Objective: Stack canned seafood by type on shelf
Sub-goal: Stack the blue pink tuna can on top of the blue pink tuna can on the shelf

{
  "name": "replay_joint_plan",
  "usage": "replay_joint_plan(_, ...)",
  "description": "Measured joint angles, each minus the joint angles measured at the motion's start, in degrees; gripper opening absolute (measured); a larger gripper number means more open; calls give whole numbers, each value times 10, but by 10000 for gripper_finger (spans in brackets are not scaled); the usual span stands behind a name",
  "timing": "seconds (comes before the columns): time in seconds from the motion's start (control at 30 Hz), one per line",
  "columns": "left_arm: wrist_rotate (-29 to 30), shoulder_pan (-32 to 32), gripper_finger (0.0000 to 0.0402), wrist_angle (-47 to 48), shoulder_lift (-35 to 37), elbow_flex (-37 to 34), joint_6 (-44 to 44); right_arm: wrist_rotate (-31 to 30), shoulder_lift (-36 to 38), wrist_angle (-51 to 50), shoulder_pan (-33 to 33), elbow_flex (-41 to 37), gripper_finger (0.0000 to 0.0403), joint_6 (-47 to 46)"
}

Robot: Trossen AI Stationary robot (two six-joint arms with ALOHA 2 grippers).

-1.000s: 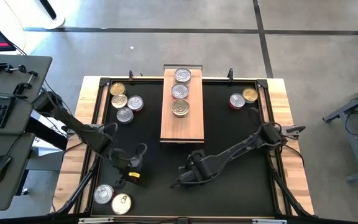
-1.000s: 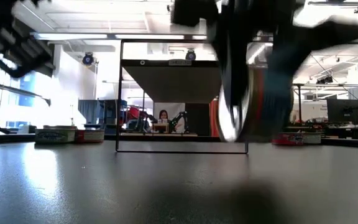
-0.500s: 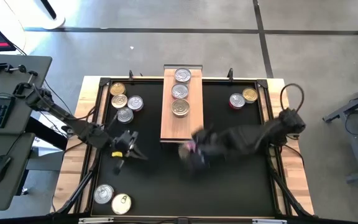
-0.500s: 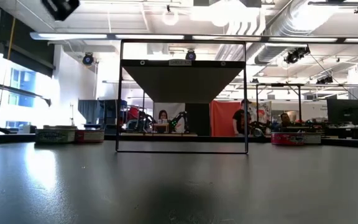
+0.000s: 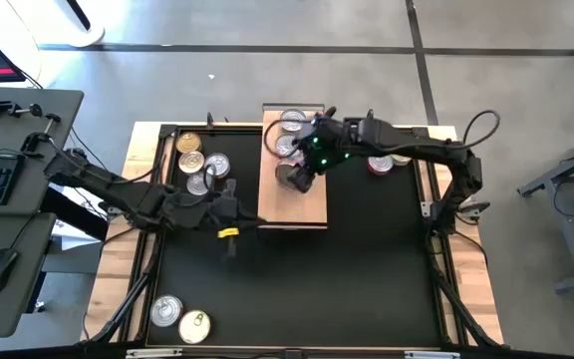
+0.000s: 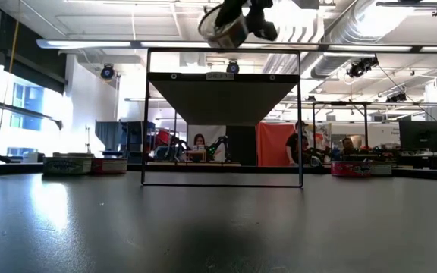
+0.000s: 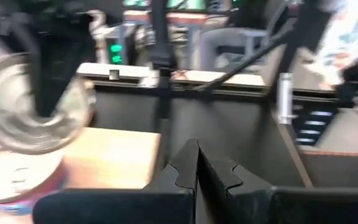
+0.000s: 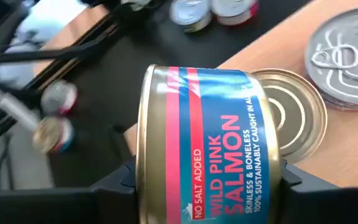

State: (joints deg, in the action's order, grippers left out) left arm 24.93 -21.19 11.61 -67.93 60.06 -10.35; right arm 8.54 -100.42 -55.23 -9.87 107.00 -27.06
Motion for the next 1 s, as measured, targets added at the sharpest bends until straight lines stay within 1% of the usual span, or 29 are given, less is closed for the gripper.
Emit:
replay_joint_plan(0.07, 9, 6, 0, 23, -10, 18, 0, 31, 13, -32, -17, 0, 166, 32)
replay_joint_plan(0.1, 11, 10, 0, 26, -13, 23, 1, 36, 23, -56, -24, 0, 166, 43)
replay_joint_plan(0.17, 10, 19, 0, 36, -13, 24, 6, 29, 47, -93, -33, -6, 166, 59)
replay_joint_plan(0.2, 8, 26, 0, 42, -12, 24, 13, 17, 67, -100, -36, -18, 166, 59)
replay_joint_plan(0.27, 2, 41, 0, 61, -8, 24, 29, -6, 123, -96, -38, -70, 166, 31)
replay_joint_plan(0.33, -31, 67, 0, 73, -3, 24, 44, -13, 191, -61, -37, -150, 166, -26)
replay_joint_plan(0.4, -88, 99, 0, 68, 3, 24, 71, -11, 259, 21, -27, -249, 166, -115)
replay_joint_plan(0.43, -121, 118, 0, 61, 4, 24, 90, -14, 288, 91, -20, -298, 166, -161)
replay_joint_plan(0.53, -210, 186, 0, 30, 3, 24, 148, -34, 337, 364, -9, -413, 166, -288)
replay_joint_plan(0.6, -256, 229, 0, 14, 3, 24, 160, -58, 336, 487, -8, -454, 166, -338)
replay_joint_plan(0.63, -271, 245, 0, 11, 4, 24, 159, -76, 325, 519, -7, -464, 166, -356)
replay_joint_plan(0.73, -301, 271, 0, 20, 5, 24, 146, -114, 280, 514, -7, -472, 166, -390)
replay_joint_plan(0.87, -304, 266, 0, 55, 5, 24, 156, -112, 218, 519, -6, -441, 166, -412)
replay_joint_plan(1.0, -284, 257, 0, 73, 4, 24, 162, -90, 171, 511, -9, -406, 166, -414)
